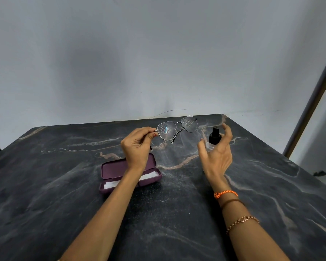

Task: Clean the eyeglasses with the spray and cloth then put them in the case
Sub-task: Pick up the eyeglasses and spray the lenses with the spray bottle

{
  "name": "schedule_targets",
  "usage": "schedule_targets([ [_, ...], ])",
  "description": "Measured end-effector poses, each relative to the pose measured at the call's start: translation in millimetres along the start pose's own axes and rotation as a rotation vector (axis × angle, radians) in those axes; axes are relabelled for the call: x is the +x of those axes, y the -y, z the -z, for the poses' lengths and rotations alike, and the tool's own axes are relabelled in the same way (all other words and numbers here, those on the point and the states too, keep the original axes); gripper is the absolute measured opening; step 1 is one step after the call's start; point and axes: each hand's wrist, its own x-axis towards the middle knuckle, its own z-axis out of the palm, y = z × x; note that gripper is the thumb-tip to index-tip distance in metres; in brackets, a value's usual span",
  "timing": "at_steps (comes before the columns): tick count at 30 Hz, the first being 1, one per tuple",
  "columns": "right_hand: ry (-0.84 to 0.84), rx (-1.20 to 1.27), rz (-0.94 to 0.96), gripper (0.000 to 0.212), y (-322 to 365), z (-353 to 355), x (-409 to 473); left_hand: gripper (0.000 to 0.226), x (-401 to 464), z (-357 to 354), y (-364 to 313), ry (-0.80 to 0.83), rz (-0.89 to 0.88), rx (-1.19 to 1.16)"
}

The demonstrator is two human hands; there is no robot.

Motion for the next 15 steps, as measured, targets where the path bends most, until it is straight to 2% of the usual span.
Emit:
schedule_targets([
  [10, -0.157, -0.043, 0.056, 0.057, 7, -1, 2, 0.03, 0, 0, 4, -0.009, -0.01, -0.012],
  [12, -0.227, -0.091, 0.138, 0.054, 12, 1, 4, 0.029, 1, -1, 6, -0.013, -0.01, -0.022],
  [15, -0.283, -0.131, 0.43, 0.042, 18, 2, 2, 0.029, 4, 0, 6, -0.023, -0.011, -0.034],
])
